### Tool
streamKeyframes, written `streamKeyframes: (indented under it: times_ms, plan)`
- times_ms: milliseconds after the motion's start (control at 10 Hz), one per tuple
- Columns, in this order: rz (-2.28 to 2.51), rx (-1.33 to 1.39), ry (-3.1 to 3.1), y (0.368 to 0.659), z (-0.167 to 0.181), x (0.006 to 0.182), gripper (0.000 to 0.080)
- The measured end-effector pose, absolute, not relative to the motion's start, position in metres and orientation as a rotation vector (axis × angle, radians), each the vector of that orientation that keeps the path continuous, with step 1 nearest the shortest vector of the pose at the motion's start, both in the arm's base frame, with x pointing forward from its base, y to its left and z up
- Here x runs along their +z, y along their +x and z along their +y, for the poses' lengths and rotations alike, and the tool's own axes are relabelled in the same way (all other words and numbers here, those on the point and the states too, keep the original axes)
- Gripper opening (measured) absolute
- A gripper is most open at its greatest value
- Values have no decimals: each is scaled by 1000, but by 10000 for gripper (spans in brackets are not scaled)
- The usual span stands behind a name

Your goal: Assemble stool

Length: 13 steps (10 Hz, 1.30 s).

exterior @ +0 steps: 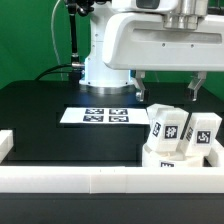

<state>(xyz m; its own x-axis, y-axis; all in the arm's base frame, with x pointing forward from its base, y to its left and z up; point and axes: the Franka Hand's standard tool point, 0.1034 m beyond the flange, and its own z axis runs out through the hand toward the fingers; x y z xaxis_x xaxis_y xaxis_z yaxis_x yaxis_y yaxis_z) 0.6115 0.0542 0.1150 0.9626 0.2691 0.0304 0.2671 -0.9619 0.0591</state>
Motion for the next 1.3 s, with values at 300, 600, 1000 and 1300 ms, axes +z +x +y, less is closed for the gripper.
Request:
streamKeyframes:
  times_ms: [300, 600, 1000, 1300]
  plan:
    - [680, 89, 3005, 613, 58, 113, 649]
    - [1151, 67, 2849, 613, 54, 111, 649]
    - [1673, 23, 2537, 613, 56, 111, 649]
    - [2070, -85, 2212, 616, 59, 102, 649]
